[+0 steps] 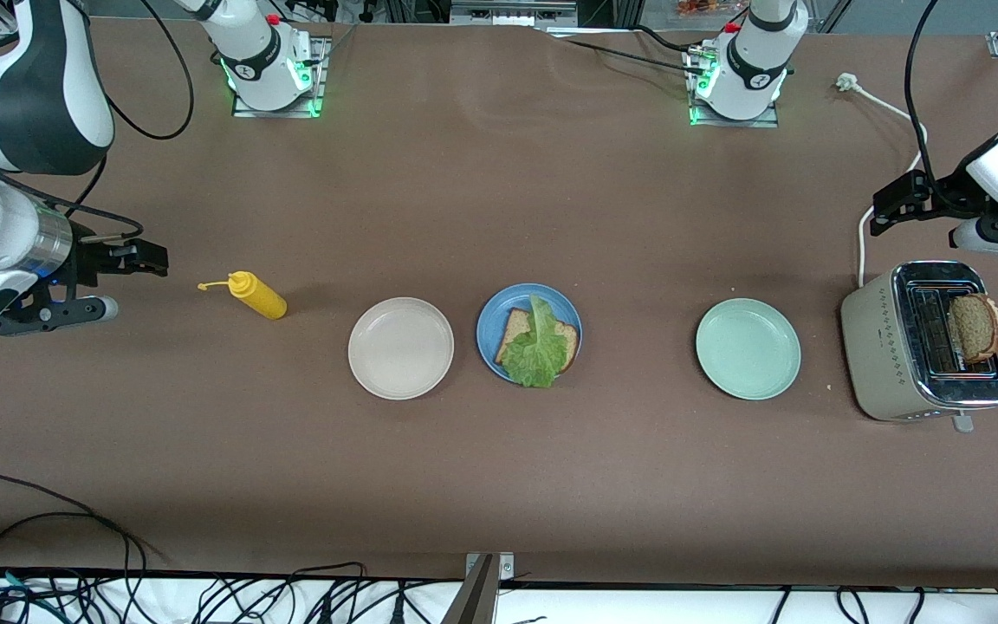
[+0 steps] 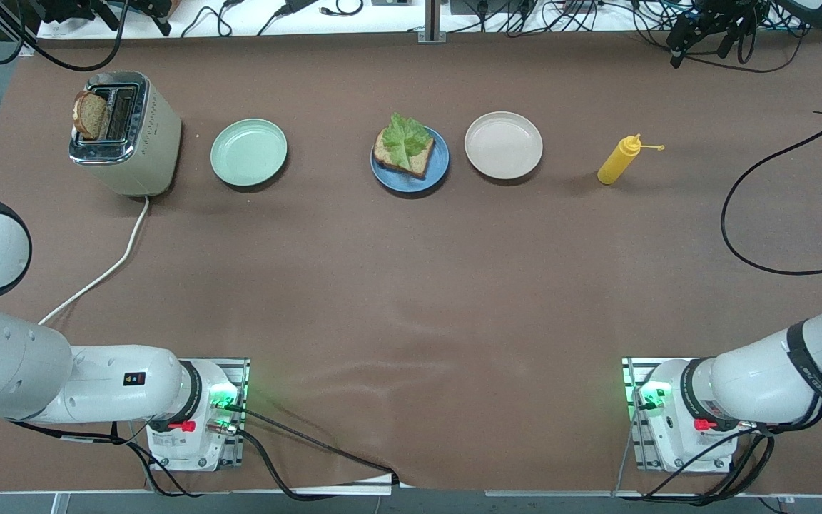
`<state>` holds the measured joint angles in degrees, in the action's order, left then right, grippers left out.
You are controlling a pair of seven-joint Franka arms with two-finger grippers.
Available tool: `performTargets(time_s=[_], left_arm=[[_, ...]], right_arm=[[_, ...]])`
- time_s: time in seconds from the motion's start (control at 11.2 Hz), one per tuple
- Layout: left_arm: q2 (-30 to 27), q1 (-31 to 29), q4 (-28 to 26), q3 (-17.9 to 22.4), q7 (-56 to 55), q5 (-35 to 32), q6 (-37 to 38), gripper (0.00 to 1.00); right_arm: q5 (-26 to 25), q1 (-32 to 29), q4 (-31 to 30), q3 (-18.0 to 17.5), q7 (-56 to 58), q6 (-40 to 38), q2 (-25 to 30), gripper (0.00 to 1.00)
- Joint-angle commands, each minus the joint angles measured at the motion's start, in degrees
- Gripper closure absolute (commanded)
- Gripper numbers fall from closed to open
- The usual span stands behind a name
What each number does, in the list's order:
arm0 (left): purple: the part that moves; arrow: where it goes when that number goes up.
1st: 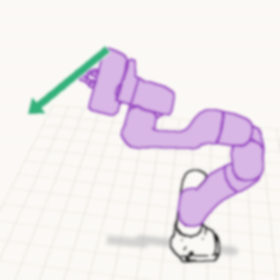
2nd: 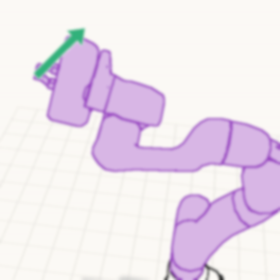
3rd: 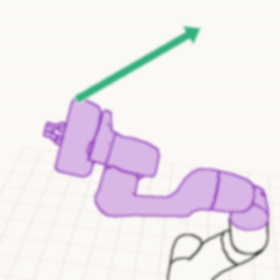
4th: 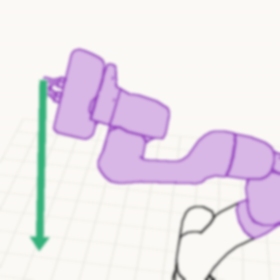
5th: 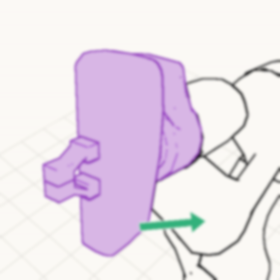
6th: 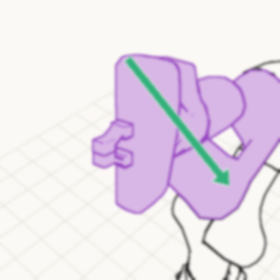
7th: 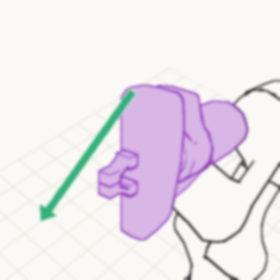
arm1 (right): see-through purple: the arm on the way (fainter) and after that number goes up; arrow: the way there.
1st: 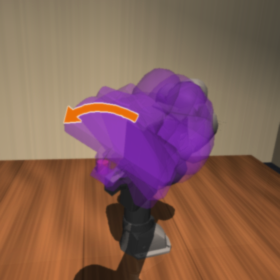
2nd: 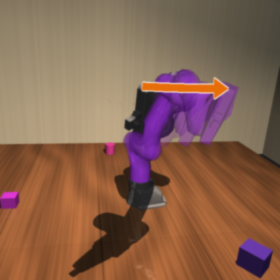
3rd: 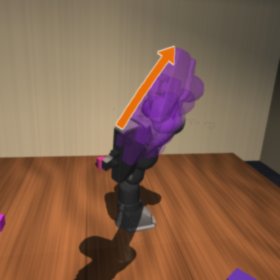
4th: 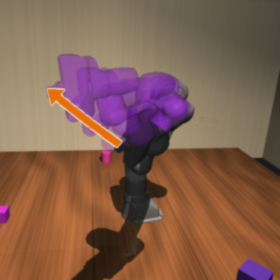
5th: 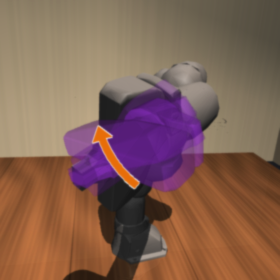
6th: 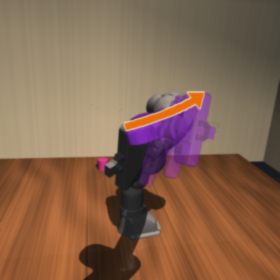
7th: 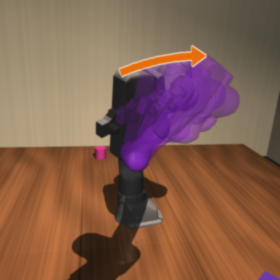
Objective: Make sandwich in blue plate with both arms
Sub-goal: 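Move the left gripper down into the toaster to the bread slice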
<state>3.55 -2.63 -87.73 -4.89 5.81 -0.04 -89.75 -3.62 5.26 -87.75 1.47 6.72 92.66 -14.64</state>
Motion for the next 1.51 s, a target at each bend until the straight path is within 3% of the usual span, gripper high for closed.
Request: performTargets(time_s=[0.0, 0.36, 0.71, 1.16, 1.42], left_arm=[[1.63, -1.92, 1.77, 0.49, 0.34, -0.75, 1.15, 0.00], [9.44, -9.74, 1.86, 0.67, 0.34, -1.10, 0.28, 0.00], [16.65, -18.62, 1.86, 0.85, 9.36, -1.10, -10.86, 0.00], [22.28, -21.80, 1.86, 0.94, 17.71, -3.19, -18.00, 0.00], [23.26, -22.15, 1.77, 0.85, 20.55, -5.67, -18.53, 0.00]], right_arm=[[0.98, -0.95, -1.19, -0.86, 0.58, -0.81, 1.46, 0.00], [1.07, -0.78, -1.28, -0.77, 0.49, -0.99, 0.76, 0.00], [1.68, -0.69, -1.28, -0.77, 0.14, -1.78, 0.58, 0.00], [3.18, -1.04, -1.19, -0.33, -0.13, -2.48, 0.67, 0.00], [3.35, -0.95, -1.19, -0.33, -0.04, -2.75, 0.67, 0.00]])
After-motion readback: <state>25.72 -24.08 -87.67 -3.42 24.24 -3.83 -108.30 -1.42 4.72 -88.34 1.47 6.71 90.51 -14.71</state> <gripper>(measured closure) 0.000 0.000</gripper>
